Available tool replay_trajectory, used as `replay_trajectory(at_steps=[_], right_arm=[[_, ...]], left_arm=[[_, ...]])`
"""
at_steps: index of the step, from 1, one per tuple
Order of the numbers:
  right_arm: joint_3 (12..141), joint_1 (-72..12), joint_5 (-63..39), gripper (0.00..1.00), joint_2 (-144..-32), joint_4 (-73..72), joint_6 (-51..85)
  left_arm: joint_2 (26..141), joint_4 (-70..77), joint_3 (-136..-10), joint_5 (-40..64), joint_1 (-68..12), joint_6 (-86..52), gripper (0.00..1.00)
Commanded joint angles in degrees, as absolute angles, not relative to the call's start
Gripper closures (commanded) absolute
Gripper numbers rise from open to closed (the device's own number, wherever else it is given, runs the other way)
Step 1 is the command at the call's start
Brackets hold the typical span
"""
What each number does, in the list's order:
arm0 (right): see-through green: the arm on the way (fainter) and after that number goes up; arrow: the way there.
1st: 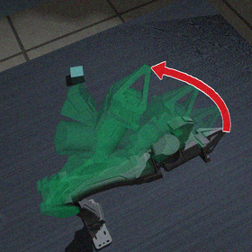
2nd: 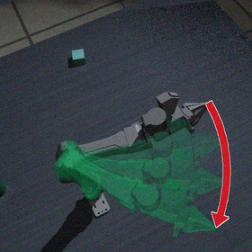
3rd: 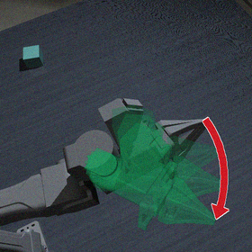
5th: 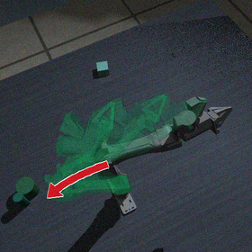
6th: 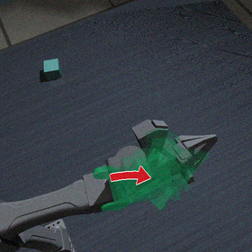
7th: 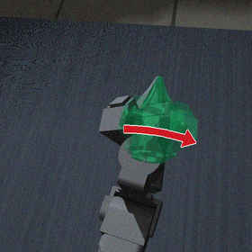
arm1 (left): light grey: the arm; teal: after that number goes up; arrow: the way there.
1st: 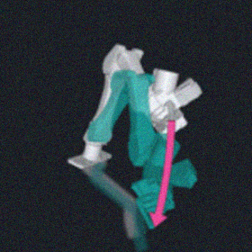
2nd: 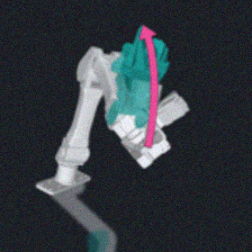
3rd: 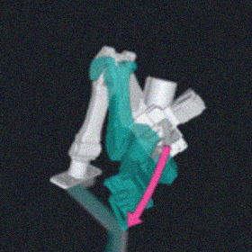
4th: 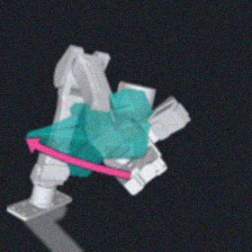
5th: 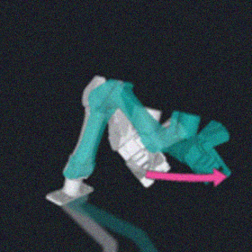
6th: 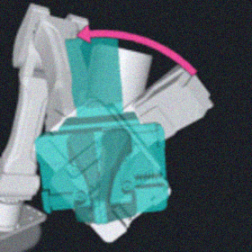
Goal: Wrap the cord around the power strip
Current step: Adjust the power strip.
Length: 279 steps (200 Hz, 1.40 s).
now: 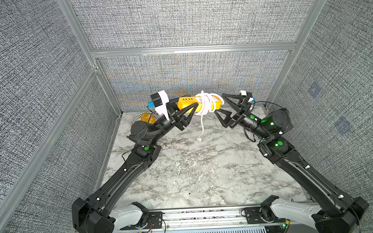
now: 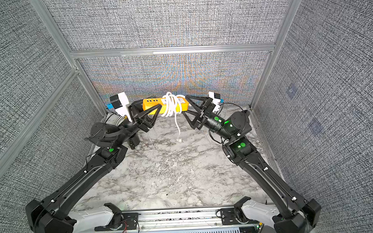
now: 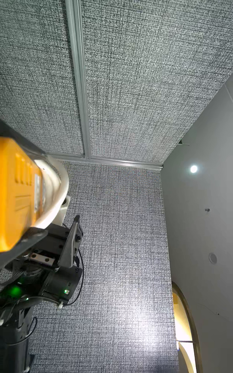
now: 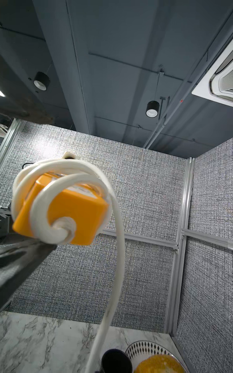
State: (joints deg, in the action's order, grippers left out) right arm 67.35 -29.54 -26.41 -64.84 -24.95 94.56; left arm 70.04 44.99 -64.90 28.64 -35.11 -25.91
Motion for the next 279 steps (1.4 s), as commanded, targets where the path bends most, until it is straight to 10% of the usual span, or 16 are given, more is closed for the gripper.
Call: replay_trajectory(at_steps=[1,98,174,197,205,238,279], right_arm=[[67.7,-29.7,-24.5,0.21,-65.3,-25.6,95.8],[68.3,-30.2,-22.7,0.48,-67.4,-22.6,97.4],[66.6,-30.1,-23.7,1.00,-67.7,-21.1,97.6],[65.2,-29.5,-23.4,1.00,-67.1,-21.9,96.9],[64.6,-29.1,-23.3,1.00,-66.8,-22.4,96.8],[62.2,-27.7,-23.2,1.00,-66.3,-24.9,95.3],[60.4,-26.3,-23.2,1.00,-66.2,-27.0,93.6]], left_arm=[[69.9,51.2,-64.7,29.5,-35.2,-25.8,1.00],[70.0,50.5,-63.2,32.4,-36.2,-22.5,1.00],[69.4,42.9,-60.6,32.8,-37.6,-14.3,1.00],[67.9,40.7,-58.8,30.8,-37.6,-12.2,1.00],[67.1,39.9,-57.9,29.7,-37.6,-11.9,0.71],[62.0,30.9,-55.1,26.0,-37.6,-9.4,0.13],[54.0,19.2,-51.2,20.2,-37.6,-8.1,0.01]])
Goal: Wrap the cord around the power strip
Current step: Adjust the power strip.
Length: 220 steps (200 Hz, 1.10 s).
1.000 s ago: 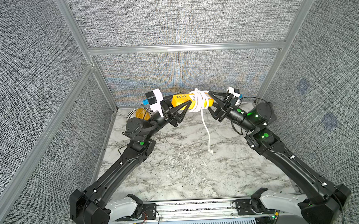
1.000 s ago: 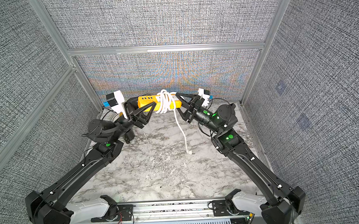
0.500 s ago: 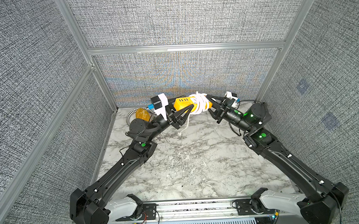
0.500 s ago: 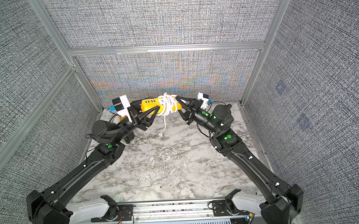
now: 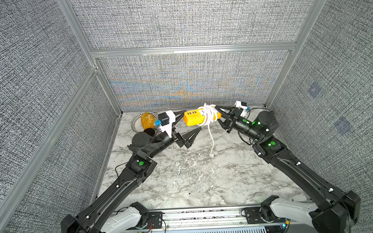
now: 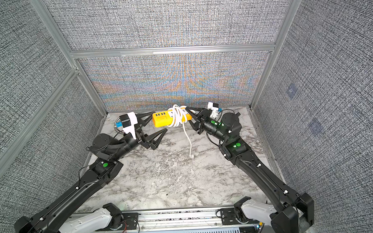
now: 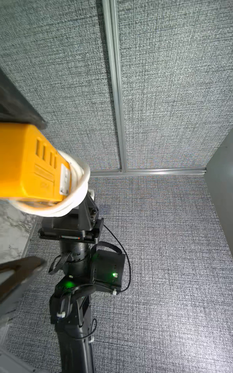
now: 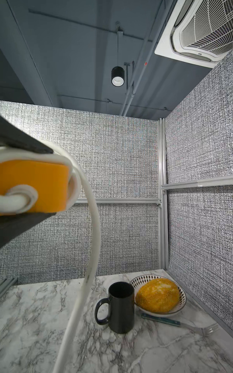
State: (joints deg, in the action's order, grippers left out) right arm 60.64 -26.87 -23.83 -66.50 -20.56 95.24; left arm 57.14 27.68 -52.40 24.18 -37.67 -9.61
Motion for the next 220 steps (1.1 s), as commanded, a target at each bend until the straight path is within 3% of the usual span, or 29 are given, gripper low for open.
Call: replay_trajectory(at_steps=[1,31,52,63,107,168,220], right_arm=[[60.5,-26.4,-23.2,1.00,-66.2,-27.0,93.5],[61.2,-24.5,-23.7,1.00,-66.1,-25.1,88.2],[61.1,-23.1,-24.7,1.00,-66.3,-23.8,83.4],[60.9,-22.6,-25.5,1.00,-66.6,-23.3,81.4],[61.5,-22.3,-27.5,1.00,-67.4,-22.9,78.3],[62.7,-23.0,-26.9,1.00,-67.1,-20.0,75.7],[62.6,-24.7,-27.0,1.00,-69.3,-22.7,76.4]], left_arm=[[53.7,19.0,-51.1,20.0,-37.6,-8.2,0.01],[47.4,8.0,-50.3,10.7,-37.6,-19.6,0.01],[46.1,-11.0,-56.2,0.3,-37.6,-39.4,0.04],[46.7,-15.4,-58.1,0.3,-37.6,-49.5,0.07],[48.7,-4.8,-54.5,3.9,-37.6,-71.9,0.00],[57.3,9.1,-56.2,9.1,-37.6,-77.5,0.00],[58.9,9.8,-56.8,10.7,-37.6,-78.9,0.00]])
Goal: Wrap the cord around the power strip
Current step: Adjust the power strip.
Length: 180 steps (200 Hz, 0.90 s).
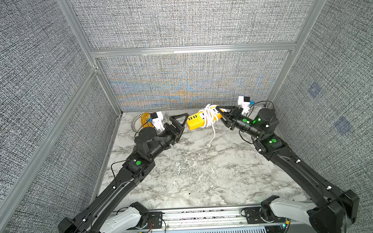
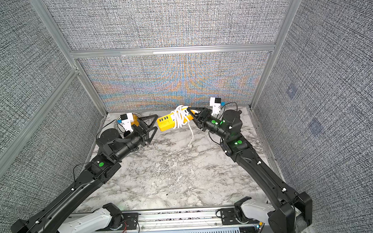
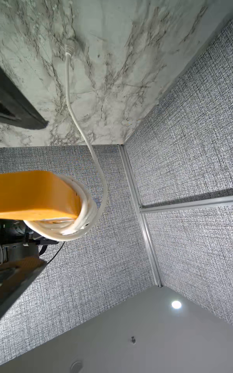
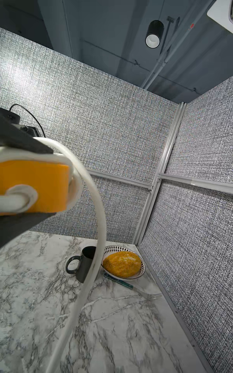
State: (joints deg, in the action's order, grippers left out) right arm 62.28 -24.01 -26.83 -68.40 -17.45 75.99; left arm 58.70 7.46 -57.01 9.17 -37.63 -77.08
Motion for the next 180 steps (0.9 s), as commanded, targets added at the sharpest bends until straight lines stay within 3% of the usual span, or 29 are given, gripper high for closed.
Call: replay_trajectory(at_steps=[1,33,118,142,172,176,180], right_arm=[[62.6,-24.7,-27.0,1.00,-69.3,-22.8,76.4],[62.3,-26.1,-26.0,1.00,-70.3,-24.7,76.8],[61.7,-27.7,-24.7,1.00,-72.3,-27.5,77.1],[61.3,-27.8,-25.1,1.00,-72.3,-27.3,76.6],[61.8,-27.6,-26.8,1.00,-71.9,-25.5,72.6],[62.1,-27.4,-27.1,1.00,-71.6,-24.8,71.0],[62.3,-27.2,-27.2,0.88,-71.2,-24.0,69.0]], left_arm=[[59.0,9.8,-56.6,10.7,-37.6,-79.1,0.00],[59.5,11.0,-55.2,10.8,-37.6,-81.3,0.10],[60.9,14.5,-54.8,11.6,-37.6,-83.2,0.48],[60.9,14.9,-54.7,10.8,-37.6,-83.1,0.65],[61.3,14.9,-54.9,10.4,-37.6,-83.5,0.99],[61.4,14.8,-55.0,10.2,-37.6,-83.5,1.00],[61.5,14.6,-55.1,10.1,-37.6,-83.7,1.00]])
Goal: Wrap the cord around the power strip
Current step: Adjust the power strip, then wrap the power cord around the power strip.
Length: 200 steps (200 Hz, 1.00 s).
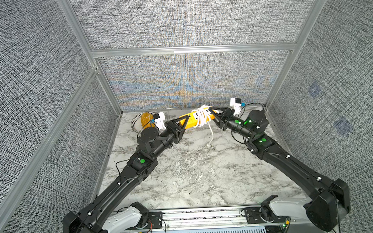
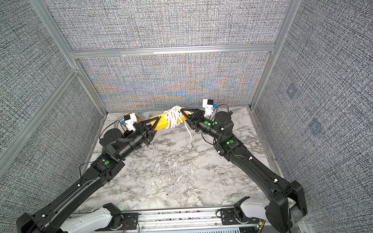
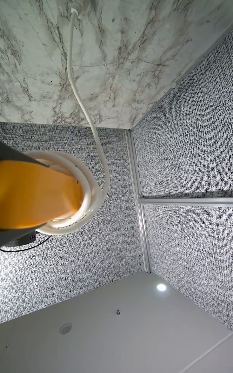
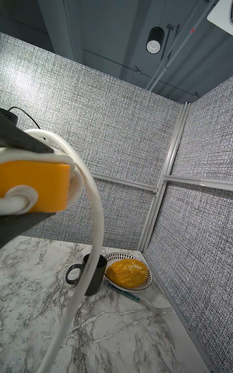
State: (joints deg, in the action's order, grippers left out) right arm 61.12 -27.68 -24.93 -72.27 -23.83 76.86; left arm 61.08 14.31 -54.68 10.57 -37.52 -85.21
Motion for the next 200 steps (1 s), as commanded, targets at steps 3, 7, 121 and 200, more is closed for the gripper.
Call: replay_trajectory(at_steps=[3,7,121,200], right_arm=[[62.5,-27.0,-27.3,0.70,-70.9,-23.3,67.3],[62.8,-26.4,-27.6,0.46,-70.3,-22.4,64.7],[39.2,-14.6,-38.2,0.04,-54.2,-27.5,-6.6],[29.3,-21.0,-28.0,0.30,-72.2,-55.3,-7.9]], left_arm=[[61.5,14.6,-55.3,10.0,-37.6,-83.6,1.00],[61.6,14.4,-55.4,9.8,-37.6,-83.7,1.00],[63.1,10.0,-61.7,14.7,-37.5,-92.9,1.00],[65.2,9.3,-64.1,17.7,-37.5,-95.4,1.00]])
